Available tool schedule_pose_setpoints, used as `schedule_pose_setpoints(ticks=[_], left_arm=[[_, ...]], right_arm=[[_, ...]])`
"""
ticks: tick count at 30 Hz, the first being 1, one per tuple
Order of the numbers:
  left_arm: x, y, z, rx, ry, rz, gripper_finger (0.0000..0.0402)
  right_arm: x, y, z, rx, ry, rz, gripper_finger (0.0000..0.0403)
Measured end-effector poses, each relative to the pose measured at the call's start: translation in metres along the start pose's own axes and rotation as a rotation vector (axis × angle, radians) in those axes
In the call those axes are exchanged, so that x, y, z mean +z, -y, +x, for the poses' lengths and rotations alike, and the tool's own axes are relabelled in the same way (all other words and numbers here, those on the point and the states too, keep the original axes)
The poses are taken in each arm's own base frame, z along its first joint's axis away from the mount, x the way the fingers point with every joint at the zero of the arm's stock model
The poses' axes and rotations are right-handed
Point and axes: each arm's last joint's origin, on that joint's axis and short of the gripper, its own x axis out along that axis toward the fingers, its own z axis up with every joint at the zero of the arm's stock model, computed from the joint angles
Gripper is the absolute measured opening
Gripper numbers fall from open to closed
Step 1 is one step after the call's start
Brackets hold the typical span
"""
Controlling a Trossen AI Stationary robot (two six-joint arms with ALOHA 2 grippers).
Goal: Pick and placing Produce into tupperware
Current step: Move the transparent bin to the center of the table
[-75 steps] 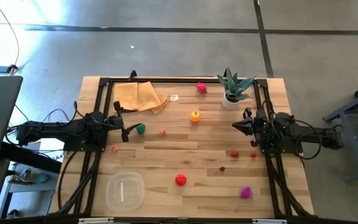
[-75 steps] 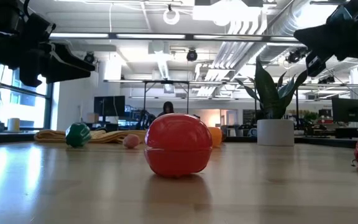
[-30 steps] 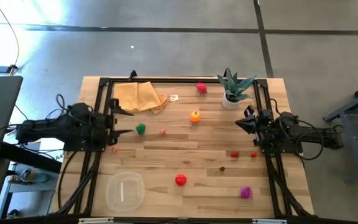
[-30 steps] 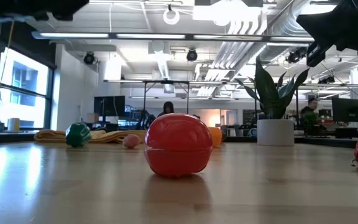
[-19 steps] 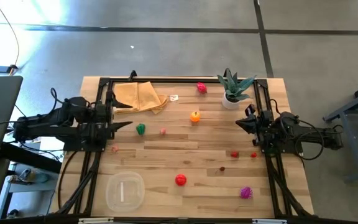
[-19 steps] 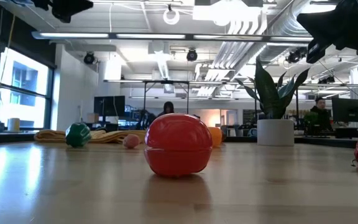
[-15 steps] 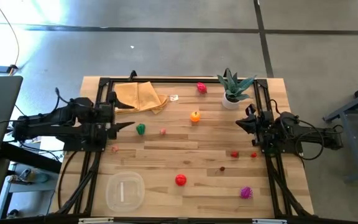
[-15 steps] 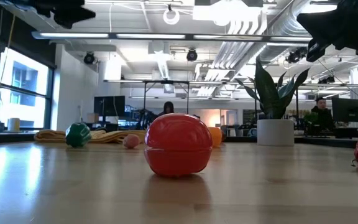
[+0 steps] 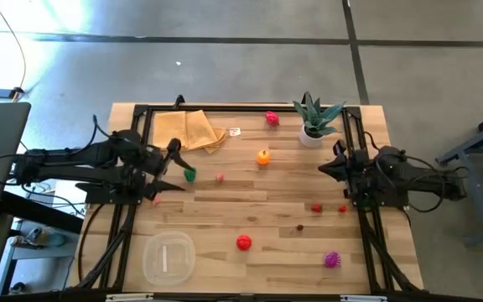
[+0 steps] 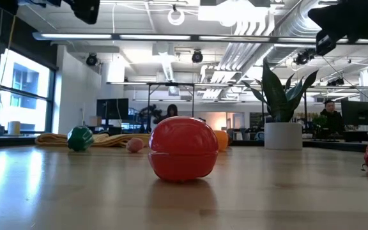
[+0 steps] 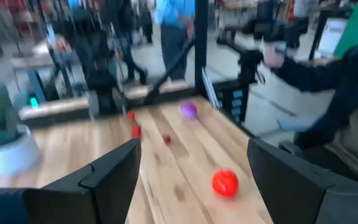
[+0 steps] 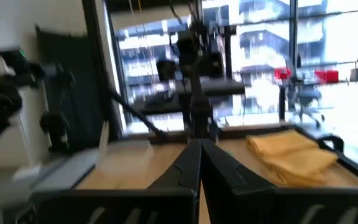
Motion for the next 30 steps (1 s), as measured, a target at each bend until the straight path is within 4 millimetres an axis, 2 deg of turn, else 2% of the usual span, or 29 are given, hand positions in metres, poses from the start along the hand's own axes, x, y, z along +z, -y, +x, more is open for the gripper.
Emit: schedule_pose_setpoints(ticks=[4,8,13,16,20,25,30], left_arm=[[0.012,0.003,0.002,-0.030,-0.128,-0.054,0.0285],[0.028,0.011,0.000,0.061,-0.282,-0.048,0.0285],[0.026,0.029,0.000,0.155,-0.473,-0.023,0.0285],[0.020,0.044,0.001,0.143,-0.516,-0.048,0.0285],[0.004,0.063,0.003,0.105,-0.620,-0.162,0.0285],[-0.021,0.083,0.006,0.050,-0.850,-0.367,0.0285],[-0.037,0.099,0.020,0.032,-1.017,-0.546,0.0285]], right_arm=[[0.016,0.001,0.008,-0.028,-0.099,-0.020,0.0000],[0.029,0.002,0.025,-0.017,-0.176,-0.047,0.0000],[0.013,0.004,0.049,-0.004,-0.327,-0.046,0.0000],[0.001,0.001,0.060,0.020,-0.374,-0.028,0.0000],[-0.005,-0.007,0.070,0.075,-0.391,-0.023,0.0000],[-0.010,-0.011,0.073,0.093,-0.419,-0.022,0.0000],[-0.009,-0.012,0.072,0.099,-0.420,-0.019,0.0000]])
